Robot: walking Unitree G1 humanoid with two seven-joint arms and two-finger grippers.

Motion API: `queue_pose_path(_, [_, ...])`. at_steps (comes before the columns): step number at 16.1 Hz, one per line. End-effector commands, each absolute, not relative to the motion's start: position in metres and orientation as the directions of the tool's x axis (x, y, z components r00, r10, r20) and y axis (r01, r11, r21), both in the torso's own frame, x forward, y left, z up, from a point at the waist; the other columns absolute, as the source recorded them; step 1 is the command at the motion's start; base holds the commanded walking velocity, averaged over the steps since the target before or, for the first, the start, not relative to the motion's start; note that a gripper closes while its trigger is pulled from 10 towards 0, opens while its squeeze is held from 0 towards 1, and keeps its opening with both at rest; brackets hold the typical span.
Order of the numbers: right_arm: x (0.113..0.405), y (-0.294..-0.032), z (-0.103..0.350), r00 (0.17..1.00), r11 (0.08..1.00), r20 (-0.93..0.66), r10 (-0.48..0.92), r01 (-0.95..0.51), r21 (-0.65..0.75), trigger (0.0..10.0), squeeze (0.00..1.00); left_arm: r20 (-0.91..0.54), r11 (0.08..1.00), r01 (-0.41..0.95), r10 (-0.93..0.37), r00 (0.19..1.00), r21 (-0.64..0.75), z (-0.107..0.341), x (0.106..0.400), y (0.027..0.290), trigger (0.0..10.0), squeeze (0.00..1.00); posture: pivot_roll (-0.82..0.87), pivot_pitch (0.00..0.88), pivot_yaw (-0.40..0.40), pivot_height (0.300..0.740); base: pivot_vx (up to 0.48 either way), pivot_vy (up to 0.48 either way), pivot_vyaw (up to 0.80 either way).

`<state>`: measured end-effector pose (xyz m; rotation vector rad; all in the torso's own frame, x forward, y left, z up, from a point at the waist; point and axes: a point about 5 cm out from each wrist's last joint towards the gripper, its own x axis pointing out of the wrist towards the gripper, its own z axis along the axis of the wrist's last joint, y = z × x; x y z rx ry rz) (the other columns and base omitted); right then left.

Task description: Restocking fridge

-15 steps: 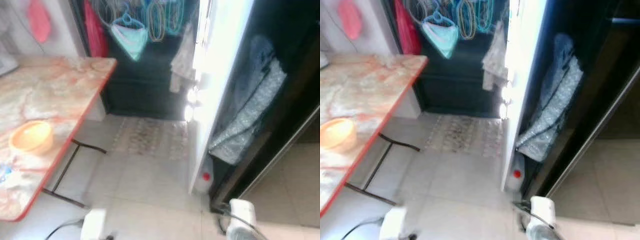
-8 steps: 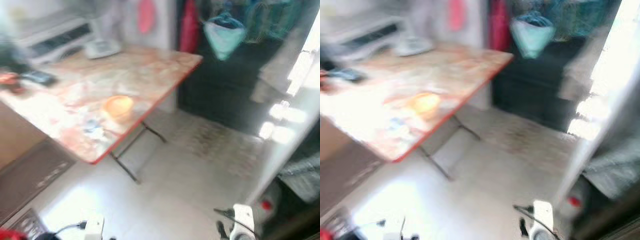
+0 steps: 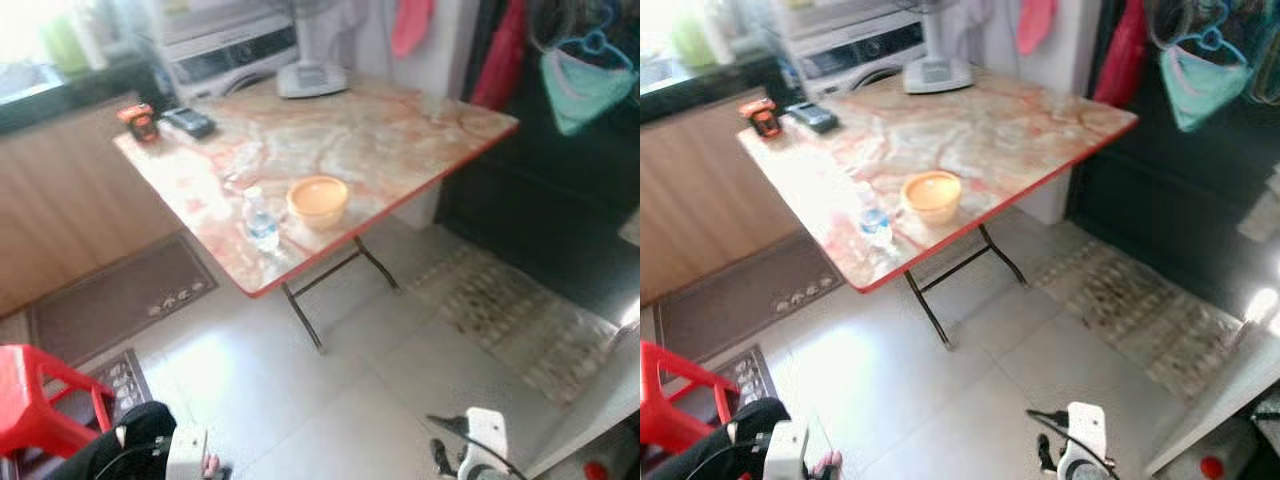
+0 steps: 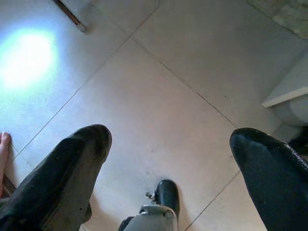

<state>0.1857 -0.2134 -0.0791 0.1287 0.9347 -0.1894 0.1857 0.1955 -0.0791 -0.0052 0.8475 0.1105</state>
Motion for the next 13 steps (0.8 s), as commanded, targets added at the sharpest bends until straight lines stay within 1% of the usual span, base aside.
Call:
queue_pose_path(1, [0.188, -0.21, -0.079, 0.585, 0.972, -0.805, -0.102, 0.231, 0.045, 10.0, 0.0, -0.684, 0.982, -0.176, 0.173, 0.708, 0.067, -0.073, 0.19, 0.205, 10.0, 0.0, -0.07, 0.0, 0.065, 0.74, 0.0, 0.0, 0.0])
queue_pose_path(4, [0.189, -0.211, -0.078, 0.585, 0.972, -0.804, -0.104, 0.232, 0.043, 10.0, 0.0, -0.606, 0.977, -0.212, 0.184, 0.774, 0.026, -0.066, 0.195, 0.205, 10.0, 0.0, -0.06, 0.0, 0.063, 0.74, 0.0, 0.0, 0.0])
queue_pose_path(5, [0.189, -0.211, -0.078, 0.585, 0.971, -0.804, -0.106, 0.235, 0.043, 10.0, 0.0, -0.568, 0.979, -0.203, 0.176, 0.804, 0.016, -0.062, 0.197, 0.205, 10.0, 0.0, -0.06, 0.0, 0.064, 0.74, 0.0, 0.0, 0.0])
queue_pose_path(6, [0.189, -0.211, -0.078, 0.586, 0.971, -0.803, -0.108, 0.236, 0.042, 10.0, 0.0, -0.516, 0.987, -0.161, 0.153, 0.843, 0.029, -0.057, 0.201, 0.203, 10.0, 0.0, -0.06, 0.0, 0.063, 0.74, 0.0, 0.0, 0.0])
queue_pose_path(7, [0.189, -0.211, -0.078, 0.586, 0.971, -0.803, -0.108, 0.236, 0.041, 10.0, 0.0, -0.481, 0.989, -0.145, 0.144, 0.865, 0.035, -0.054, 0.203, 0.203, 10.0, 0.0, -0.06, 0.0, 0.063, 0.74, 0.0, 0.0, 0.0])
queue_pose_path(8, [0.189, -0.212, -0.078, 0.587, 0.971, -0.803, -0.109, 0.236, 0.041, 10.0, 0.0, -0.234, 0.995, -0.093, 0.095, 0.968, 0.018, 0.0, 0.273, 0.194, 10.0, 0.0, -0.07, 0.0, 0.063, 0.74, 0.0, 0.0, 0.0])
queue_pose_path(9, [0.19, -0.211, -0.078, 0.587, 0.971, -0.802, -0.109, 0.237, 0.042, 10.0, 0.0, -0.093, 0.996, -0.067, 0.072, 0.993, 0.059, 0.036, 0.306, 0.188, 10.0, 0.0, -0.07, 0.0, 0.067, 0.74, 0.0, 0.0, 0.0])
queue_pose_path(10, [0.189, -0.211, -0.078, 0.588, 0.97, -0.802, -0.109, 0.239, 0.043, 10.0, 0.0, 0.028, 0.974, -0.054, 0.049, 0.998, 0.219, 0.06, 0.322, 0.177, 10.0, 0.0, -0.07, 0.0, 0.067, 0.74, 0.0, 0.0, 0.0])
queue_pose_path(11, [0.19, -0.211, -0.078, 0.588, 0.97, -0.802, -0.108, 0.239, 0.044, 10.0, 0.0, 0.113, 0.981, -0.032, 0.011, 0.994, 0.189, 0.077, 0.33, 0.165, 10.0, 0.0, -0.06, 0.0, 0.07, 0.74, 0.0, 0.0, 0.0])
queue_pose_path(12, [0.19, -0.21, -0.078, 0.588, 0.97, -0.802, -0.108, 0.239, 0.045, 10.0, 0.0, 0.17, 0.985, -0.012, -0.018, 0.985, 0.172, 0.09, 0.336, 0.16, 10.0, 0.0, -0.07, 0.0, 0.071, 0.74, 0.0, 0.0, 0.0])
queue_pose_path(13, [0.19, -0.21, -0.078, 0.588, 0.97, -0.802, -0.108, 0.24, 0.046, 10.0, 0.0, 0.187, 0.984, -0.006, -0.027, 0.982, 0.177, 0.093, 0.338, 0.159, 10.0, 0.0, -0.07, 0.0, 0.071, 0.74, 0.0, 0.0, 0.0])
